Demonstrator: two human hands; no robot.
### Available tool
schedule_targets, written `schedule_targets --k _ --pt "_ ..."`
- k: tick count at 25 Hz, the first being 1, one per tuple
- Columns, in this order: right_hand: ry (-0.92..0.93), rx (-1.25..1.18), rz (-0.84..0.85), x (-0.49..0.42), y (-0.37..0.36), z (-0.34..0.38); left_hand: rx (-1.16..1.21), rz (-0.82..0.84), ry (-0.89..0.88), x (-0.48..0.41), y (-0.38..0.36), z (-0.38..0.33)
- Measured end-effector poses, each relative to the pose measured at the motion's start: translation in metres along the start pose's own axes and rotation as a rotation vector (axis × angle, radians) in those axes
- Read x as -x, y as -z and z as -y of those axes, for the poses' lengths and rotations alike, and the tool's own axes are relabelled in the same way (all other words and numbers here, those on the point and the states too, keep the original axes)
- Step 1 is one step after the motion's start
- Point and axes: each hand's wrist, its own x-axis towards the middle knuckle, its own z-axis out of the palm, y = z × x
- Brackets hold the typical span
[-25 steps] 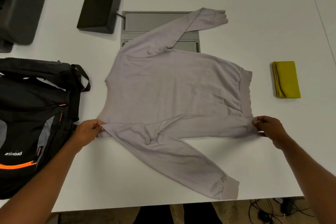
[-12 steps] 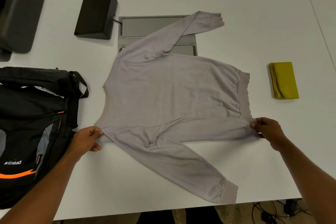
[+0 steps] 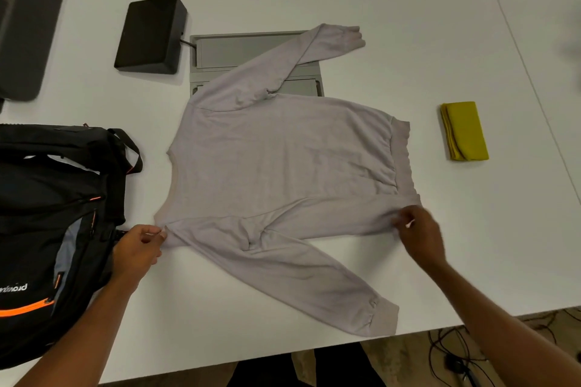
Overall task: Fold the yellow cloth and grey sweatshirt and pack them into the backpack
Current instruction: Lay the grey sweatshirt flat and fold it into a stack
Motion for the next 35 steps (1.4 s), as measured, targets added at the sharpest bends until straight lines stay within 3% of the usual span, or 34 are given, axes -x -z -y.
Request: schedule_targets --k 3,9,12,15,21,27,32,35 --pt "0.066 0.115 0.340 0.041 -0.012 0.009 0.026 -0.024 0.023 0.005 0.007 0.011" --pt "0.147 0.528 0.645 0.107 -0.021 -0.021 0.027 -0.029 0.049 0.016 0.011 0.021" --pt "0.089 0.445 0.703 0.118 -0.016 -0.029 0.043 -0.006 0.053 0.021 0.008 0.023" --pt "-0.031 0.122 0.757 0.115 0.004 -0.014 0.057 0.017 0.038 0.022 0.006 0.021" --pt "-0.092 -0.476 0.713 0.089 0.067 0.073 0.051 -0.001 0.032 0.020 -0.001 0.014" --pt "-0.027 -0.733 0.732 0.041 0.105 0.187 0.075 0.044 0.021 0.017 0.001 0.017" --pt "0.152 -0.698 0.426 -0.014 0.108 0.273 0.118 0.042 -0.016 0.013 0.005 0.015" --pt "0.079 -0.741 0.305 -0.060 0.109 0.309 0.069 0.058 -0.061 0.008 0.008 0.019"
